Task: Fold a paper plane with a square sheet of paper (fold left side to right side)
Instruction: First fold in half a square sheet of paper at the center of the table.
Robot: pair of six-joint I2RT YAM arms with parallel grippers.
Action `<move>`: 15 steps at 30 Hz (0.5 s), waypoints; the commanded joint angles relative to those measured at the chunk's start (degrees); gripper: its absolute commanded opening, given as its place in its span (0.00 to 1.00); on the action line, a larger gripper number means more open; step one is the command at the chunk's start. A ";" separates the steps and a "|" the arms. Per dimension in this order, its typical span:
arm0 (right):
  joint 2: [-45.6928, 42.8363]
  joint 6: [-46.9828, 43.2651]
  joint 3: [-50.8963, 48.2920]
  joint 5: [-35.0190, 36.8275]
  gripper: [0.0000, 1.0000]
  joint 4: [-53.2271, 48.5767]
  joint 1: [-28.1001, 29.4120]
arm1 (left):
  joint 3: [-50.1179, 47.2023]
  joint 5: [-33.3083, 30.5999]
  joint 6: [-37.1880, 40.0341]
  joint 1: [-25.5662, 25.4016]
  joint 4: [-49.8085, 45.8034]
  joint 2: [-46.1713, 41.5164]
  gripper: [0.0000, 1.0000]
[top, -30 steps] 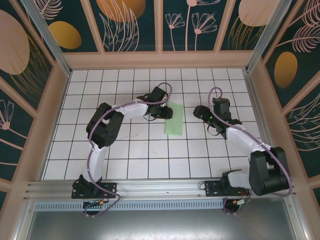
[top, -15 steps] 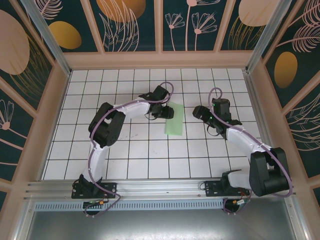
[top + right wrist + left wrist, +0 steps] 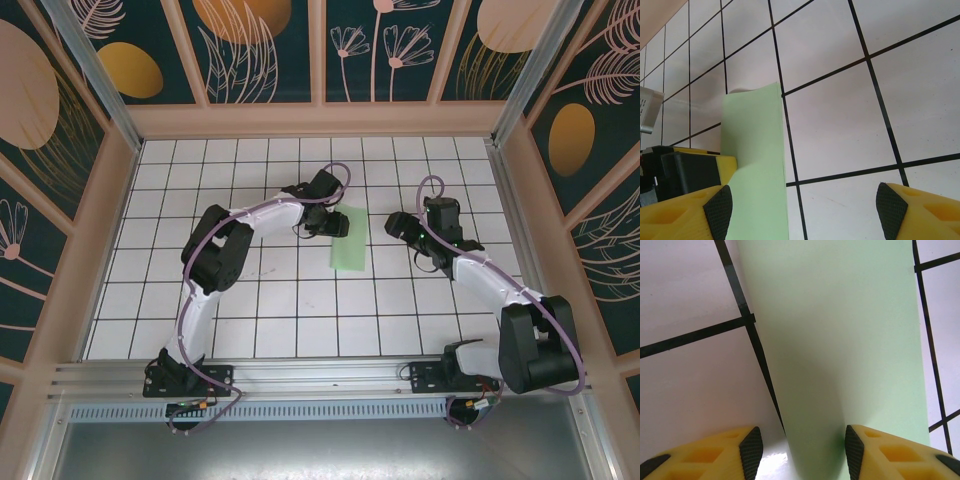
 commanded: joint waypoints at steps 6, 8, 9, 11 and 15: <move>-1.40 0.57 -1.26 -1.25 0.84 1.50 -0.27 | 0.58 -0.97 2.51 -1.28 1.45 5.83 0.53; -1.40 0.68 -1.31 -1.61 0.86 1.74 -0.33 | 0.82 -0.97 2.69 -1.32 1.30 5.86 0.54; -1.40 0.72 -1.39 -1.84 0.86 1.90 -0.31 | 0.95 -0.99 2.78 -1.39 1.16 5.86 0.54; -1.40 0.92 -1.56 -2.19 0.87 2.16 -0.32 | 1.10 -1.05 2.90 -1.38 1.02 5.92 0.54; -1.24 0.92 -1.66 -2.38 0.87 2.25 -0.35 | 1.46 -1.23 3.04 -1.49 0.81 6.12 0.55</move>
